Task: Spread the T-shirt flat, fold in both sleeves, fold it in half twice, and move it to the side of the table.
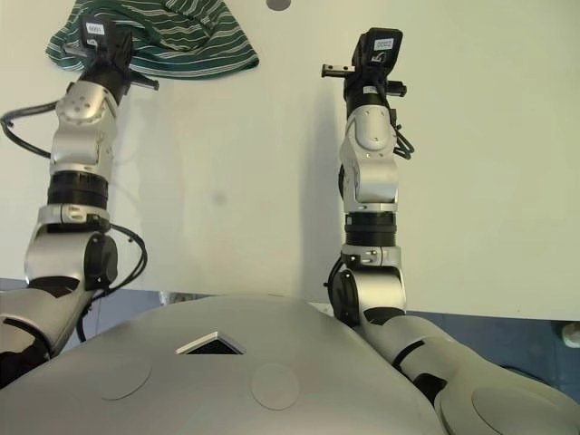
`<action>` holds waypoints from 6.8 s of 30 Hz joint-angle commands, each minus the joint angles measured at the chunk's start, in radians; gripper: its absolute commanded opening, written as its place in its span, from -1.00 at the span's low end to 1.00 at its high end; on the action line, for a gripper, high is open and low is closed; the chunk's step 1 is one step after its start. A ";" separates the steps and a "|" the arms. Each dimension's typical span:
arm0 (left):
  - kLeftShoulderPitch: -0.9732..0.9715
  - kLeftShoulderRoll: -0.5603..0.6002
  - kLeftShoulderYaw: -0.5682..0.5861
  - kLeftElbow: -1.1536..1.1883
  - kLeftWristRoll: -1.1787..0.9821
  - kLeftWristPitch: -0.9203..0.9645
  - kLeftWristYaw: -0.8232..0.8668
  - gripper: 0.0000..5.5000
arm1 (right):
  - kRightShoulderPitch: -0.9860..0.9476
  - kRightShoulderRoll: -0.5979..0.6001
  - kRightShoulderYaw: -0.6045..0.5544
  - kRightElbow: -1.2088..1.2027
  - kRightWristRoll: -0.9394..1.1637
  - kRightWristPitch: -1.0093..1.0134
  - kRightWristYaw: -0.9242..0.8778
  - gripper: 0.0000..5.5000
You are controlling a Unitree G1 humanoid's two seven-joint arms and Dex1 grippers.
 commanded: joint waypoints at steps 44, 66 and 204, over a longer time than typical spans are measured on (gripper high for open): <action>0.759 0.578 -0.151 -1.265 -0.092 0.459 -0.807 -1.00 | 0.069 -0.739 0.507 0.035 -0.269 -0.577 1.016 -0.66; 0.836 0.360 -0.219 -1.218 -0.148 0.236 -0.615 -0.32 | -0.445 -0.546 0.136 -0.255 0.567 0.536 1.002 -1.00; -0.047 0.059 -0.006 0.080 -0.181 0.156 -0.324 -0.74 | -0.272 -0.344 0.372 0.633 -0.171 -0.155 0.766 -1.00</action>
